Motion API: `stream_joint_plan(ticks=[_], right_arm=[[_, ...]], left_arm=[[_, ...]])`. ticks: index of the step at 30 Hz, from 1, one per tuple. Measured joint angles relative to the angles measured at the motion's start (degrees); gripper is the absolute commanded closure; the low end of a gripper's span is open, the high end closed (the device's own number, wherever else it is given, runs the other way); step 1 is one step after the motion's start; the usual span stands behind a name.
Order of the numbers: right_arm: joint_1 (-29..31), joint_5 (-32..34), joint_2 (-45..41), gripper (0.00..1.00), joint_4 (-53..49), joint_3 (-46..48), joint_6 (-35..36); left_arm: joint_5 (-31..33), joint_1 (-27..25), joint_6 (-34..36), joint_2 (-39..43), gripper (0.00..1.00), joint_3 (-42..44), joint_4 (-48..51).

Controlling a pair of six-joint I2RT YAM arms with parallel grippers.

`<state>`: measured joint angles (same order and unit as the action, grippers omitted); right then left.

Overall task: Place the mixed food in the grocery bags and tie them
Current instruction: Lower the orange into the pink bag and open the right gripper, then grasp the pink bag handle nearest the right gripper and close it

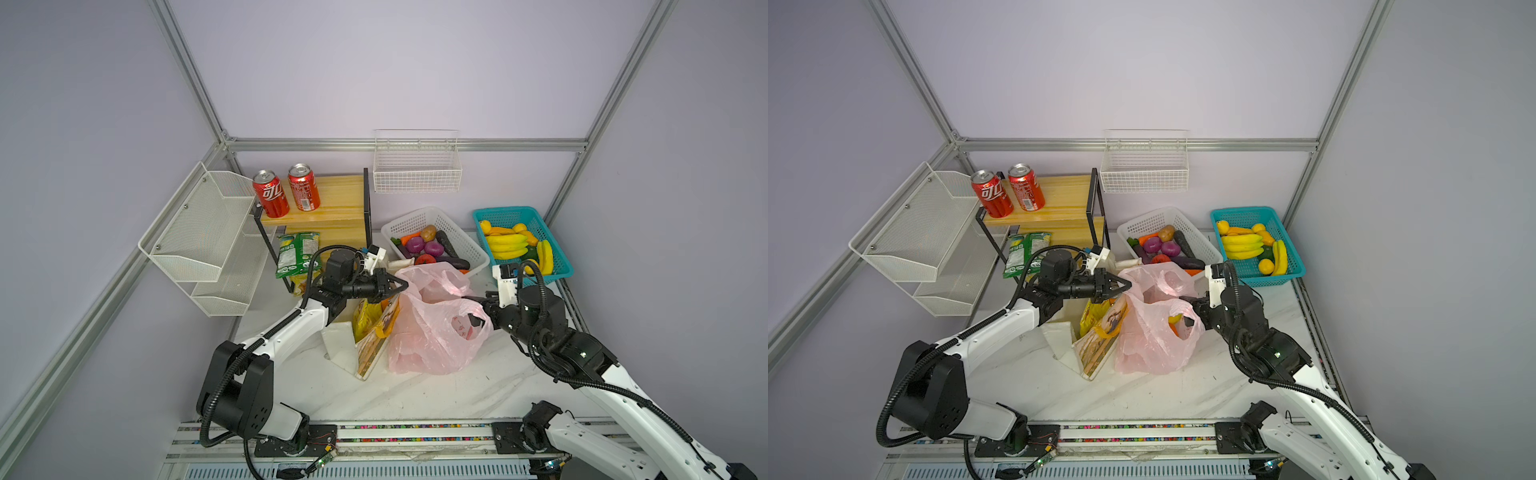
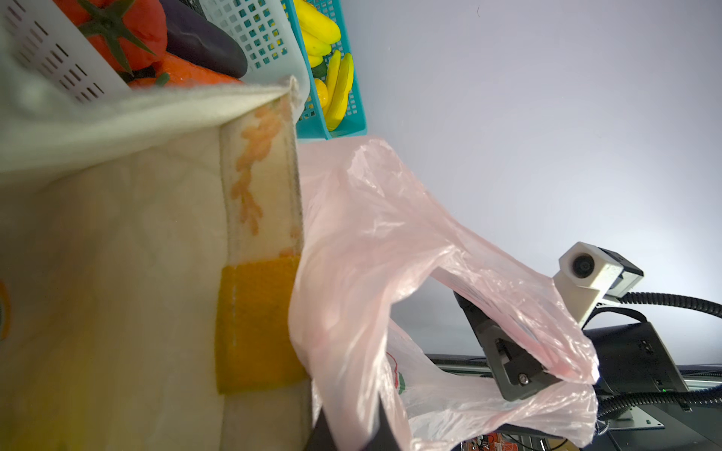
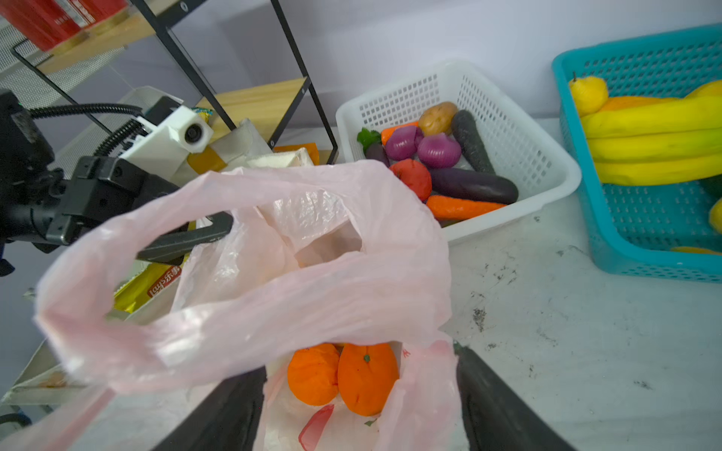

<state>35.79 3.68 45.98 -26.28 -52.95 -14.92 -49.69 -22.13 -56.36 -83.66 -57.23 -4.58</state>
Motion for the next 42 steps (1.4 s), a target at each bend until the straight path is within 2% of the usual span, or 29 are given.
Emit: stream_joint_plan(ticks=[8, 16, 23, 28, 33, 42], right_arm=[[0.02, 6.01, -1.55, 0.03, 4.35, 1.49, 5.79], [0.02, 2.43, 4.44, 0.03, 14.69, 1.73, 14.34], [0.02, -5.31, 6.75, 0.13, 20.52, 1.73, 20.06], [0.02, -7.39, 8.57, 0.13, 20.98, 0.79, 21.81], [0.11, 0.72, 9.75, 0.14, 13.77, -3.45, 18.08], [0.13, 4.63, 4.85, 0.14, -0.70, -2.97, 2.23]], left_arm=[[0.00, 0.00, -0.02, 0.00, 1.00, 0.00, 0.00], [0.00, 0.00, -0.04, 0.00, 1.00, 0.00, -0.02], [-0.02, 0.00, -0.04, 0.00, 1.00, 0.00, 0.00], [-0.02, 0.00, -0.07, 0.00, 1.00, 0.00, -0.02], [0.02, 0.00, -0.07, 0.00, 1.00, 0.00, -0.02], [0.00, 0.00, -0.09, -0.09, 1.00, 0.00, -0.04]])
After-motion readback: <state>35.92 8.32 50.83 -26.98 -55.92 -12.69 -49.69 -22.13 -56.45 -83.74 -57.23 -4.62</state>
